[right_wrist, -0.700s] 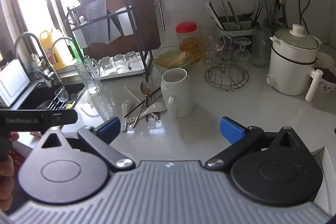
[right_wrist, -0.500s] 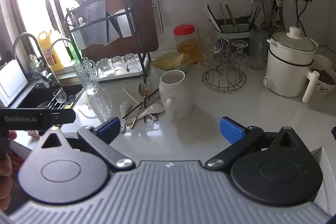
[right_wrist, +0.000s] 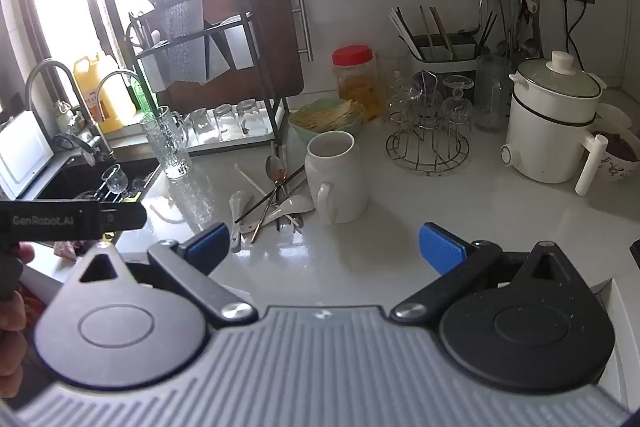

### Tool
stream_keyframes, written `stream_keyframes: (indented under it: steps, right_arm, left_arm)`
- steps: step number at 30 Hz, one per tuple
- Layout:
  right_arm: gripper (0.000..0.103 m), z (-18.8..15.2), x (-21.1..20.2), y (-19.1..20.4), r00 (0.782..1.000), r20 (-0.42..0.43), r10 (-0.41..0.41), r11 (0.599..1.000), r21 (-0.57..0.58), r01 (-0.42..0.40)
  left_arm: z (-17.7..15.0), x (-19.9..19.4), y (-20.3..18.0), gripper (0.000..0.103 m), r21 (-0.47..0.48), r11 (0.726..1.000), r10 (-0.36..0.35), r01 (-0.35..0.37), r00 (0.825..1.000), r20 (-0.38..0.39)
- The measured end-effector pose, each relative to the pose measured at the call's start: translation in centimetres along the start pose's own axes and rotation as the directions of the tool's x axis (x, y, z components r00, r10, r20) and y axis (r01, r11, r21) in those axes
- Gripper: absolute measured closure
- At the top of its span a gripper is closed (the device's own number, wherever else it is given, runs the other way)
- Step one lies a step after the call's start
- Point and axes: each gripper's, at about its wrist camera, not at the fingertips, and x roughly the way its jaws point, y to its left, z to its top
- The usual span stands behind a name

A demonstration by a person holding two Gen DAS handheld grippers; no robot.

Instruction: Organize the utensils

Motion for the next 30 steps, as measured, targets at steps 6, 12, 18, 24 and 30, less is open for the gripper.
stream_keyframes:
  steps: [6, 12, 18, 24, 30]
  right_arm:
    - [0.000, -0.1, -0.1, 0.1, 1.000, 0.000, 0.000, 1.000, -0.001, 0.000]
    - [0.000, -0.4, 0.2, 0.4, 1.000, -0.008, -0.001, 1.000, 0.004, 0.001]
    - [0.000, -0.3, 0.6, 0.0, 1.000, -0.015, 0.006, 1.000, 0.015, -0.005]
    - [0.000, 0.0, 0.9, -0.4, 1.000, -0.025, 0.004, 1.000, 0.018, -0.004]
    - [0.000, 0.1, 1.0, -0.5, 1.000, -0.022, -0.003, 1.000, 0.015, 0.003]
  left_arm:
    - [-0.1, 0.2, 0.1, 0.002, 0.002, 1.000, 0.002, -0.002, 1.000, 0.001]
    - [0.2, 0.5, 0.0, 0.002, 0.007, 1.000, -0.003, 0.003, 1.000, -0.003]
    - [0.2, 0.8, 0.0, 0.002, 0.009, 1.000, -0.002, 0.002, 1.000, -0.006]
    - [0.3, 1.1, -0.1, 0.002, 0.009, 1.000, -0.005, 0.005, 1.000, -0.009]
    - [0.6, 1.3, -0.6, 0.002, 0.016, 1.000, -0.012, 0.012, 1.000, -0.001]
